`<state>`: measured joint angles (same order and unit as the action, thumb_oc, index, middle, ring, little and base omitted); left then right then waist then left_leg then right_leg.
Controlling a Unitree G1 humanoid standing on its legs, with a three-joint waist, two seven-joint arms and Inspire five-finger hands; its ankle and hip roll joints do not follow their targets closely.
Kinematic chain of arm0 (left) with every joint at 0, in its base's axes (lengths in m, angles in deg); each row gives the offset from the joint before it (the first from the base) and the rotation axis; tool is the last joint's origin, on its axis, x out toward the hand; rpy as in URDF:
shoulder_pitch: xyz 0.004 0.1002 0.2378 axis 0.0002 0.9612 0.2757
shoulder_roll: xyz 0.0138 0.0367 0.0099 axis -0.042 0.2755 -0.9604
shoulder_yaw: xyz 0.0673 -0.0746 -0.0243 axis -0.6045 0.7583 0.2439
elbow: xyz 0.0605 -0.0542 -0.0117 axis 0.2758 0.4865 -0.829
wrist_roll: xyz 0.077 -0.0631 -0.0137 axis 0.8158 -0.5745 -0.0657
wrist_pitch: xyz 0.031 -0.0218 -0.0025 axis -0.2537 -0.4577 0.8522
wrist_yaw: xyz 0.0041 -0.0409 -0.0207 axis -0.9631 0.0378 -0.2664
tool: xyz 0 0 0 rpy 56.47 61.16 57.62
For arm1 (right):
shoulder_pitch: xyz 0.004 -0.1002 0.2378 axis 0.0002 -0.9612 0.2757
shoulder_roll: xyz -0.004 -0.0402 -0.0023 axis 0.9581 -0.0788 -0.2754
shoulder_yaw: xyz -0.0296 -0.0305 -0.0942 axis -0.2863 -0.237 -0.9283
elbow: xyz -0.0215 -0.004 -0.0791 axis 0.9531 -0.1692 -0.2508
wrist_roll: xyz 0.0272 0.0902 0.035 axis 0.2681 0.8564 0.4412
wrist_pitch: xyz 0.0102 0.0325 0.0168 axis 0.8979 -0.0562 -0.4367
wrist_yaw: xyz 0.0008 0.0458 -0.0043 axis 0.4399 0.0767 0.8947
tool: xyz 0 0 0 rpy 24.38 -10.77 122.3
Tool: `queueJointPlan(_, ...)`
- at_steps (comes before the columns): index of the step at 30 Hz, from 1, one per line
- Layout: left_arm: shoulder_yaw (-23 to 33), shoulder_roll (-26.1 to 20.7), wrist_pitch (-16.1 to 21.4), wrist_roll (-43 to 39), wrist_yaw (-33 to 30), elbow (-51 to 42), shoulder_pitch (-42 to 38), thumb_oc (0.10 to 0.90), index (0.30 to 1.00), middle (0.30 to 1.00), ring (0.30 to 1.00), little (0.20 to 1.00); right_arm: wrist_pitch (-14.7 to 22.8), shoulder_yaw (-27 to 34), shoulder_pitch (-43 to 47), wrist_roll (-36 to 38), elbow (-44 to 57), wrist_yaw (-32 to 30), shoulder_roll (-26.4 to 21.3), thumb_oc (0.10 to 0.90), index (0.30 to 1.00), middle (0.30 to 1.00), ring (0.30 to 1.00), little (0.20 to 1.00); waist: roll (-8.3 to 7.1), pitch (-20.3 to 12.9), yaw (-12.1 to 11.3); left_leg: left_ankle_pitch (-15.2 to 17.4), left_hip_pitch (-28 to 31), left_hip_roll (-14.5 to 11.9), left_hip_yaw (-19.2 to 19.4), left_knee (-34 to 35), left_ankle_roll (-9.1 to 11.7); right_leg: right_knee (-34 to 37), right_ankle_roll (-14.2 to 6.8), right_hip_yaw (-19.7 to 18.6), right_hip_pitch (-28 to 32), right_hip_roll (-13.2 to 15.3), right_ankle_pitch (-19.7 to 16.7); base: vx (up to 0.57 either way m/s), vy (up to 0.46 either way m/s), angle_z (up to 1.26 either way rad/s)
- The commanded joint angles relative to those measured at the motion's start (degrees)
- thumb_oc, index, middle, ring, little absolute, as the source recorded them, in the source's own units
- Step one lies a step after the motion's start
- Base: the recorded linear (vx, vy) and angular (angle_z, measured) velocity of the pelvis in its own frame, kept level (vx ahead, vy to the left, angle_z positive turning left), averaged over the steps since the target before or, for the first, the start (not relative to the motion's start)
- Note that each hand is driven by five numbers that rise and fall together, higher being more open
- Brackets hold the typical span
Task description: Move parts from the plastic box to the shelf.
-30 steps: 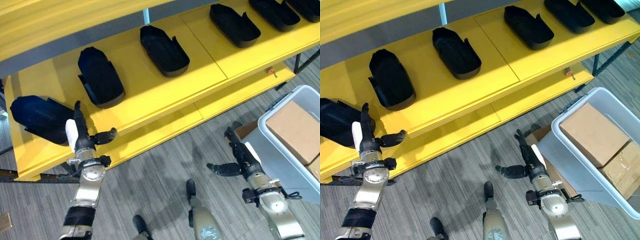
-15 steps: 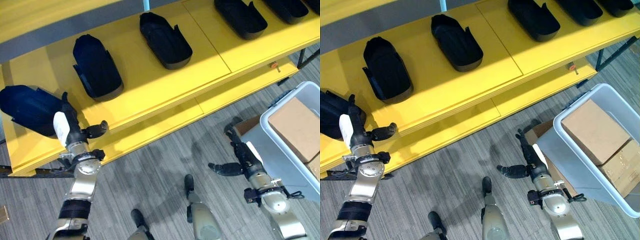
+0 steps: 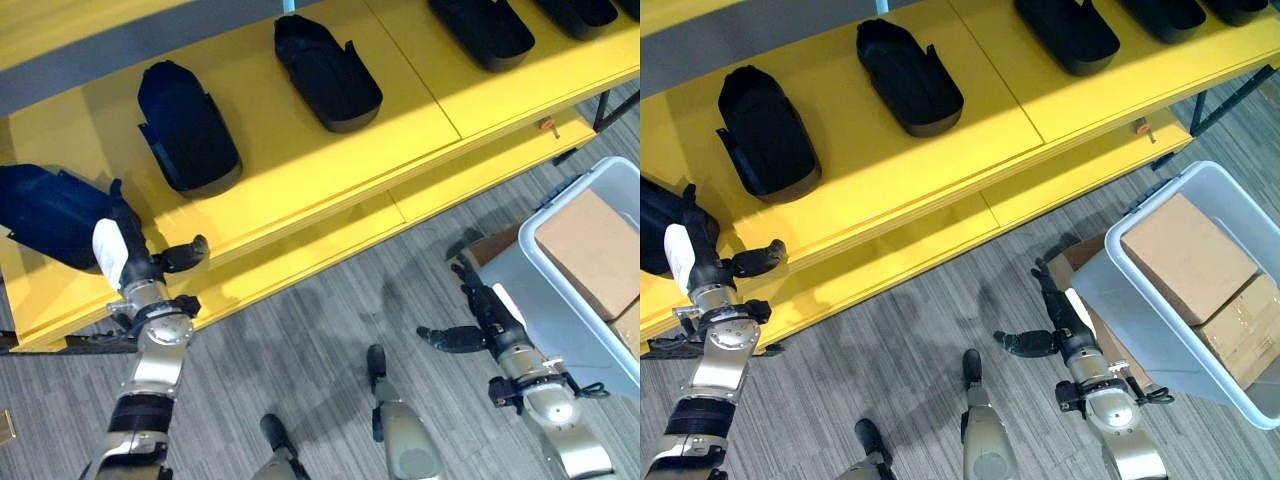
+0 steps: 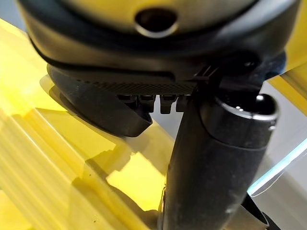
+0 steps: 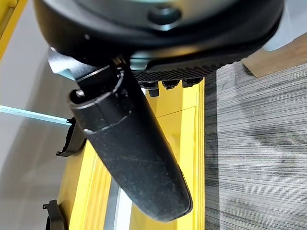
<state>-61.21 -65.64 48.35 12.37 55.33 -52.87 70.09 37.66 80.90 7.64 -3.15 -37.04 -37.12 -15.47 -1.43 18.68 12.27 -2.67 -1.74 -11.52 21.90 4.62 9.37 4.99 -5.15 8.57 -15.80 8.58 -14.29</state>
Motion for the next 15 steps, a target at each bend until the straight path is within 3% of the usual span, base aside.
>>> queueJointPlan(1, 4.0, -7.5, -1.2, 2.7, -0.7, 5.1, -4.4, 0.9, 1.0, 1.0, 1.0, 1.0, 5.5, 2.4, 3.1, 1.8, 7.7, -0.4, 0.3, 0.9, 1.0, 1.0, 1.0, 1.0, -3.63, 0.4, 0.0, 3.2, 1.3, 1.3, -2.6, -1.7, -2.2, -0.5, -5.7, 2.9, 5.7, 5.6, 5.7, 0.0, 0.0, 0.0)
queueJointPlan(8, 4.7, -7.3, -2.0, 1.4, -0.1, 6.4, -4.3, 0.9, 1.0, 1.0, 1.0, 1.0, 5.2, 3.3, 2.5, 1.5, 7.8, -0.4, 0.4, 0.9, 1.0, 1.0, 1.0, 1.0, -3.75, 0.9, 0.0, 3.4, 0.9, 1.3, -2.7, -2.2, -2.3, -0.6, -5.7, 2.7, 5.5, 5.6, 5.6, 0.0, 0.0, 0.0)
queueJointPlan(15, 4.9, -9.8, -1.2, 4.5, 5.5, 4.4, -0.2, 0.9, 1.0, 1.0, 1.0, 1.0, 5.0, 4.9, 2.0, 1.1, 7.4, 0.1, 0.8, 0.9, 1.0, 1.0, 1.0, 1.0, -3.25, 1.0, -0.5, 3.6, 0.9, 1.4, -2.9, -2.5, -2.3, -0.6, -5.6, 2.8, 5.8, 5.8, 5.7, 0.0, 0.0, 0.0)
